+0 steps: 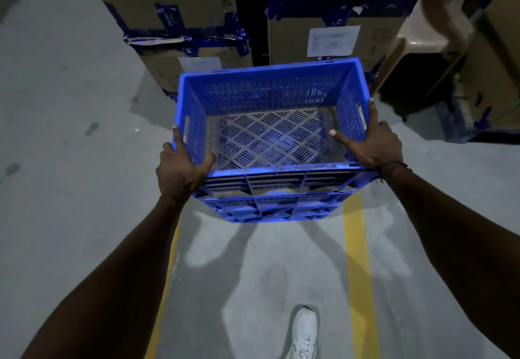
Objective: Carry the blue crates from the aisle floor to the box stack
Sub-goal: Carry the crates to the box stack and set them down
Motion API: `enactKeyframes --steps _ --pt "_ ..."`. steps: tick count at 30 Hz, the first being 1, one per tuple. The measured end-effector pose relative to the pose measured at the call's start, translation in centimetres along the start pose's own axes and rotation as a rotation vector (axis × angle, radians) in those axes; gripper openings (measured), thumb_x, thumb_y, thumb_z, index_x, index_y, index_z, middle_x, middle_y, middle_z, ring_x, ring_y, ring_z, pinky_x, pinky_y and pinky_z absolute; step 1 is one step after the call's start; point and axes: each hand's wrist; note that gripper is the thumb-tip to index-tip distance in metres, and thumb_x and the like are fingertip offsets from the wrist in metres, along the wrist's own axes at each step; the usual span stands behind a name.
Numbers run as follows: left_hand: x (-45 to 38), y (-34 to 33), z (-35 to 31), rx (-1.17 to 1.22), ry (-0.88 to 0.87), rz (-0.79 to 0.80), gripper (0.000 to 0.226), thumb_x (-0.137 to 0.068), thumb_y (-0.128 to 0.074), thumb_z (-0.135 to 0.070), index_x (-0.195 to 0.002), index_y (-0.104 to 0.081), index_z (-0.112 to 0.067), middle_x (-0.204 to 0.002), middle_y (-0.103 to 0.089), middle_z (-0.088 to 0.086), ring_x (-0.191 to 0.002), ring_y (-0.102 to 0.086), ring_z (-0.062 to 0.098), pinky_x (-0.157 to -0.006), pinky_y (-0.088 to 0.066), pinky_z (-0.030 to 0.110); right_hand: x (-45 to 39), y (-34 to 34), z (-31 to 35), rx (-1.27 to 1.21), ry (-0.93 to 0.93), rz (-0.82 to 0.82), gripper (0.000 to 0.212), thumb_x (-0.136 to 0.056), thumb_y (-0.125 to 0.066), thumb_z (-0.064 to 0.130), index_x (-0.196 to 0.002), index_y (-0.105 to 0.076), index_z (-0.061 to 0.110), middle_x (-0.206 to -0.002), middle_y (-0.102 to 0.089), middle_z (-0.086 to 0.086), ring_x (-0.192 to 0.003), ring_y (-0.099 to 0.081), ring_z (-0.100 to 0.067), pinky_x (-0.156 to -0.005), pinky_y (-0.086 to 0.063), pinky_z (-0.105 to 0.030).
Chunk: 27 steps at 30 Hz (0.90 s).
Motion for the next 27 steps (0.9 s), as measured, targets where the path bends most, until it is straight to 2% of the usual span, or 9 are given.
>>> enactKeyframes --steps 5,10,20,24,27 --pt "-0.2 0.3 -0.1 0.029 -0.003 0.002 0.11 -0.075 -0.046 -0.079 -0.163 -0.01 -0.022 -0.122 -0.051 0.02 -0.11 -0.054 0.042 -0.084 -0.05 0.051 0.9 -0.4 -0.3 -0.024 -0.008 -0.03 0.124 -0.06 -0.043 0.1 -0.156 0.008 0.039 -0.124 -0.056 -0.027 -0.103 -0.061 -0.046 -0.086 -0.052 -0.049" --pt "0.4 0.8 -0.3 0.037 0.016 0.013 0.107 -0.077 -0.049 -0.074 -0.162 -0.01 -0.022 -0.123 -0.052 0.021 -0.109 -0.054 0.044 -0.08 -0.051 0.053 0.1 0.0 0.4 -0.015 -0.026 0.016 0.121 -0.061 -0.042 0.1 -0.155 0.009 0.042 -0.124 -0.055 -0.026 -0.102 -0.061 -0.046 -0.086 -0.053 -0.049" --pt "0.2 1.6 -0.7 0.077 0.054 0.076 0.106 -0.077 -0.049 -0.071 -0.163 -0.007 -0.027 -0.119 -0.05 0.016 -0.107 -0.054 0.041 -0.075 -0.051 0.052 0.1 0.8 0.9 -0.035 -0.046 0.028 0.115 -0.069 -0.051 0.09 -0.156 0.007 0.041 -0.112 -0.056 -0.022 -0.093 -0.063 -0.047 -0.077 -0.054 -0.049" --pt "-0.4 1.9 -0.8 0.105 0.065 0.088 0.103 -0.084 -0.062 -0.063 -0.163 -0.005 -0.03 -0.117 -0.05 0.013 -0.107 -0.055 0.04 -0.074 -0.052 0.051 0.0 1.1 1.5 -0.06 -0.055 0.035 0.115 -0.07 -0.058 0.084 -0.156 0.006 0.041 -0.113 -0.056 -0.02 -0.094 -0.062 -0.046 -0.077 -0.053 -0.047" --pt "-0.8 2.3 -1.0 0.105 0.063 0.081 0.099 -0.087 -0.065 -0.059 -0.162 -0.008 -0.029 -0.117 -0.051 0.012 -0.108 -0.055 0.039 -0.073 -0.053 0.051 0.3 1.0 1.7 -0.07 -0.063 0.019 0.116 -0.071 -0.063 0.08 -0.156 0.005 0.041 -0.113 -0.055 -0.019 -0.095 -0.063 -0.045 -0.077 -0.054 -0.046"
Point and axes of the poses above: each hand's wrist, its own x-axis away from the middle knuckle, its own y-axis out of the back of the hand, z = x × y
